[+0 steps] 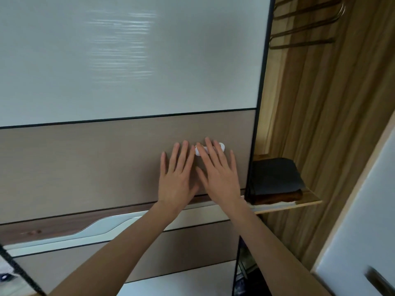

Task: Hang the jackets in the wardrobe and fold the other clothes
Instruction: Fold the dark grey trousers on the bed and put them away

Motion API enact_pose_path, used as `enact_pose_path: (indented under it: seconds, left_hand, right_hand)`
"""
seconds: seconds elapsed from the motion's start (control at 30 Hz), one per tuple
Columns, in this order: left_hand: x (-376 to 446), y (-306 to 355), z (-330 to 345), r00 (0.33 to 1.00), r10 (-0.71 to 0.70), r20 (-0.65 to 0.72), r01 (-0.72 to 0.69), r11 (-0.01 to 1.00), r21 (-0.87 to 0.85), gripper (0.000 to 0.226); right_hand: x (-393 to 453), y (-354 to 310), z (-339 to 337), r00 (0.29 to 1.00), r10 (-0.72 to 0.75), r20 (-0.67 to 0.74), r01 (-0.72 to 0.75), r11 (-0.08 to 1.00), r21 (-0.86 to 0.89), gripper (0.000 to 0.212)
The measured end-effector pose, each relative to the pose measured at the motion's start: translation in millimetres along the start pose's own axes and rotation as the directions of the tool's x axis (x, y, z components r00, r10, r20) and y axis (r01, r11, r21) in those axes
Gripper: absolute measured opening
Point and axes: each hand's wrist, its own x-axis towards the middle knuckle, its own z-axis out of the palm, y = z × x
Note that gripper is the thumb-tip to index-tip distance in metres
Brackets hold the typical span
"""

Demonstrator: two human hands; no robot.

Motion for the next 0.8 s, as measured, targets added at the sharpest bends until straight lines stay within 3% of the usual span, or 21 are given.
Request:
enact_pose_path:
  seconds: [0.4, 0.7, 0.8]
  left_hand:
    - [43, 97, 21, 0.992, 0.110, 0.059, -0.107, 0.993, -0.054, 0.096]
    - [49, 114, 32, 0.987, 0.154, 0.042, -0.152, 0.987, -0.054, 0.090]
    - [52, 117, 30, 0.989, 0.142, 0.030, -0.140, 0.988, -0.064, 0.089]
  right_hand:
    - [-15, 104, -16, 0.992, 0.124, -0.030, -0.125, 0.992, -0.027, 0.059]
    - [-24, 152, -26, 0.934, 0.343, -0.104, -0.348, 0.937, -0.034, 0.063]
    - [-23, 146, -27, 0.930, 0.348, -0.115, -0.356, 0.932, -0.065, 0.067]
